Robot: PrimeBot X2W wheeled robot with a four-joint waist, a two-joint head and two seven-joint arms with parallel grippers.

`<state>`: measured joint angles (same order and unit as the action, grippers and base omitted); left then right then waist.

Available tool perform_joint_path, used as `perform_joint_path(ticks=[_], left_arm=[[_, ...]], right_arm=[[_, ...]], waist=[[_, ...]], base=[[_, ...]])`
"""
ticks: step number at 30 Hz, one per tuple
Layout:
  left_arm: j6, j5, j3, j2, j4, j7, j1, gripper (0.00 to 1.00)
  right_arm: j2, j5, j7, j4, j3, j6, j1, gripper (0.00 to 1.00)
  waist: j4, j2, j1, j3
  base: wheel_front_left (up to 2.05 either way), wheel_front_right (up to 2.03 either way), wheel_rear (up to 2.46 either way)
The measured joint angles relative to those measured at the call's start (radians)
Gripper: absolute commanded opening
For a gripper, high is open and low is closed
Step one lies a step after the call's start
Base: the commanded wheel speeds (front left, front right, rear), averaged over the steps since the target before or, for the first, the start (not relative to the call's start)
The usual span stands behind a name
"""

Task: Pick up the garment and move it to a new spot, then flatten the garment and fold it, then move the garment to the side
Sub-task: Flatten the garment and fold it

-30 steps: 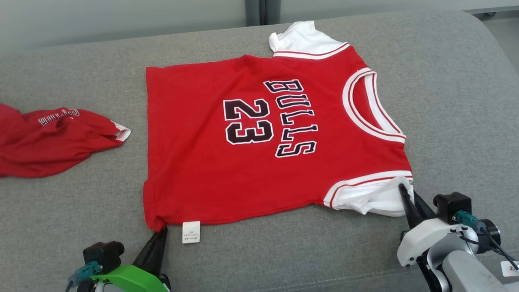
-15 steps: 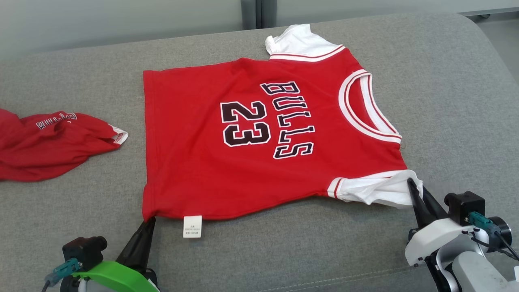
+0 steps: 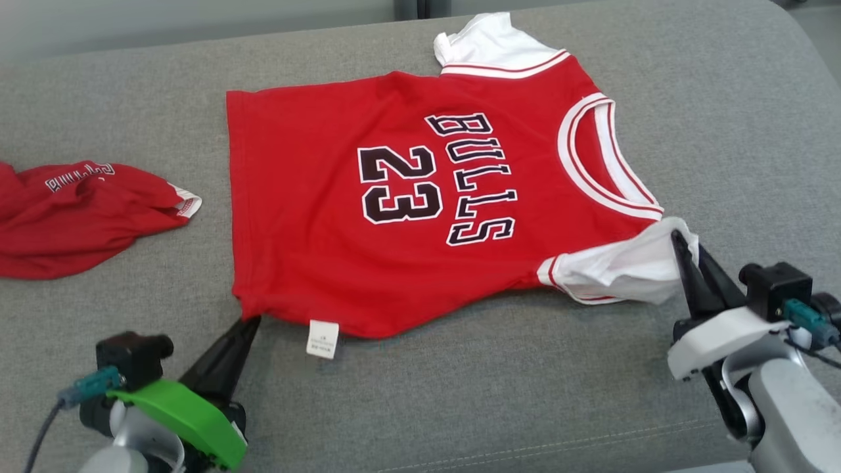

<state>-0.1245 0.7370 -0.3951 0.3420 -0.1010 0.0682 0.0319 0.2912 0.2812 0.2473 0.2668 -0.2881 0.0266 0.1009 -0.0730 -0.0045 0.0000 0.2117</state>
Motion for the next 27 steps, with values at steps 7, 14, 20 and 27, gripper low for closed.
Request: perform_joint_path(ticks=[7,14,20,27], left_arm=[[0.0,0.061,0.014,0.08,0.112,-0.134,0.134,0.0],[0.001,0.129,0.071,0.105,0.11,-0.25,0.258,0.0],[0.016,0.152,0.096,0.113,0.056,-0.311,0.34,0.0],[0.02,0.192,0.068,0.097,0.007,-0.38,0.376,0.0]], right_arm=[[0.042,-0.01,-0.04,-0.035,0.021,-0.015,0.137,0.0],[0.049,-0.01,-0.109,-0.018,0.008,-0.039,0.252,0.0],[0.02,-0.027,-0.134,0.026,-0.024,-0.053,0.345,0.0],[-0.004,-0.028,-0.138,0.076,-0.042,-0.07,0.386,0.0]], waist=[[0.026,0.0,0.0,0.063],[0.048,0.0,0.0,0.13],[0.057,0.0,0.0002,0.184],[0.042,0.0,0.0002,0.2]], base=[[0.0,0.0,0.0],[0.0,0.0,0.0],[0.0,0.0,0.0],[0.0,0.0,0.0]])
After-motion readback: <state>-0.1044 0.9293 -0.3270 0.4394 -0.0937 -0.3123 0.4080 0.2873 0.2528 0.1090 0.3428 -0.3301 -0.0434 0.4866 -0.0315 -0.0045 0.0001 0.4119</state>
